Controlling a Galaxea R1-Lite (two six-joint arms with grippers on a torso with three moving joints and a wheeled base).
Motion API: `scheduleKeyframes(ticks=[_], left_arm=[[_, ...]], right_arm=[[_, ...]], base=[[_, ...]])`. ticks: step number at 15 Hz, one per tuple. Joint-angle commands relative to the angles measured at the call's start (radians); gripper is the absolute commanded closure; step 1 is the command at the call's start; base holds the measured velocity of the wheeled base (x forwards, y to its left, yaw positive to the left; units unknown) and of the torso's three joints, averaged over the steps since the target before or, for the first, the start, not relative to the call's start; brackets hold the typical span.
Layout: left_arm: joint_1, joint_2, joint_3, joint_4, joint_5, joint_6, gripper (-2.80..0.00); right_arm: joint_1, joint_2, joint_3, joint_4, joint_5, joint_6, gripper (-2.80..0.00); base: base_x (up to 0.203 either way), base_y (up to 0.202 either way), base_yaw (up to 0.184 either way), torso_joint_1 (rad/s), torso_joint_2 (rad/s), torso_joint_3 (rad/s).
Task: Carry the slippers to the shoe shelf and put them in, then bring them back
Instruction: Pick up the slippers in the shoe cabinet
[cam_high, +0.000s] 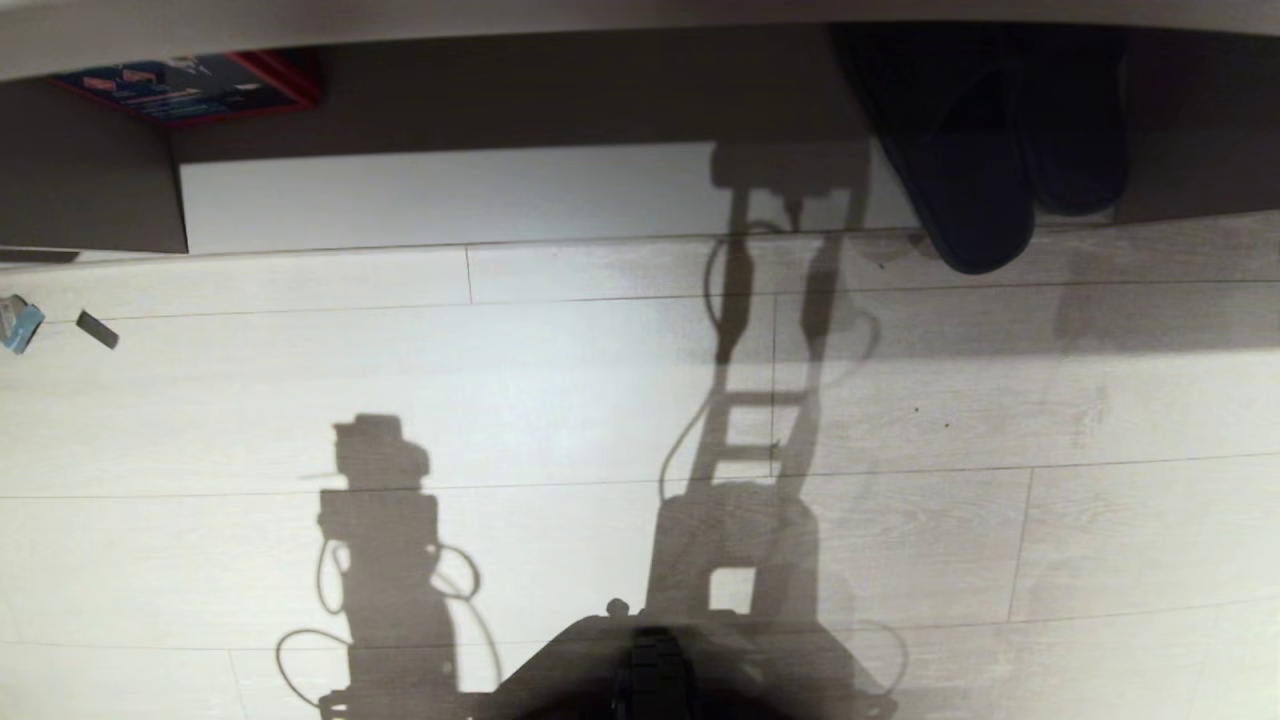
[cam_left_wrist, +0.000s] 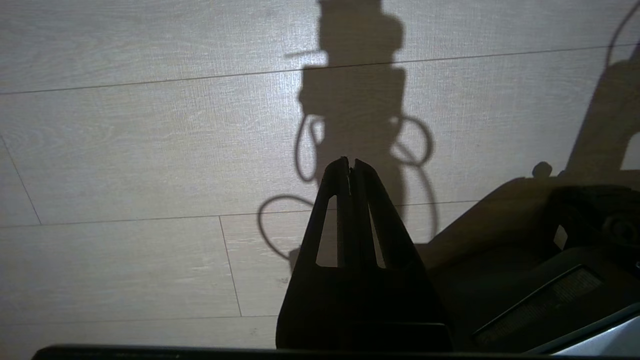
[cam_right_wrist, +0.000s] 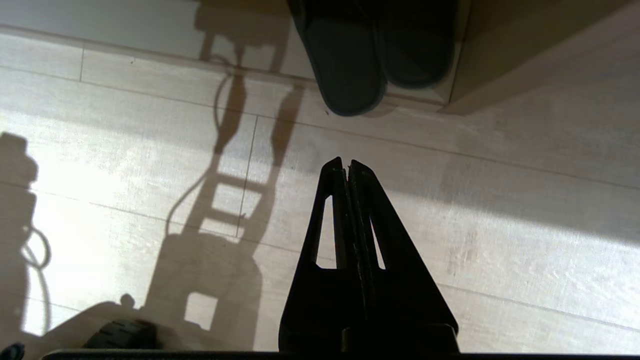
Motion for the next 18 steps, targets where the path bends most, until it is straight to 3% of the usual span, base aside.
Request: scheduleKeyframes(ticks=[1, 6, 10, 16, 18], left_arm=[[0.0, 0.0, 0.008, -0.001, 0.0, 0.0, 0.0], [0.0, 0.0, 0.008, -0.001, 0.0, 0.0, 0.0], [0.0, 0.0, 0.008, -0.001, 0.0, -0.001, 0.0], [0.001, 0.0, 0.008, -0.001, 0.002, -0.007, 0.0], [0.0, 0.0, 0.008, -0.001, 0.0, -0.001, 0.0]], right_arm=[[-0.029, -0.112, 0.034, 0.023, 0.021, 0.008, 0.0], [-0.02, -0.241, 0.13, 0.112, 0.043, 0.024, 0.0], [0.001, -0.364, 0.317, 0.117, 0.042, 0.02, 0.0], [0.003, -0.444, 0.56, 0.073, -0.036, -0.062, 0.0], [0.003, -0.445, 0.564, 0.064, -0.056, -0.068, 0.0]], base=[[0.0, 0.0, 0.0, 0.0, 0.0, 0.0], [0.0, 0.0, 0.0, 0.0, 0.0, 0.0], [0.0, 0.0, 0.0, 0.0, 0.0, 0.0], [0.0, 0.0, 0.0, 0.0, 0.0, 0.0], [0.0, 0.0, 0.0, 0.0, 0.0, 0.0]])
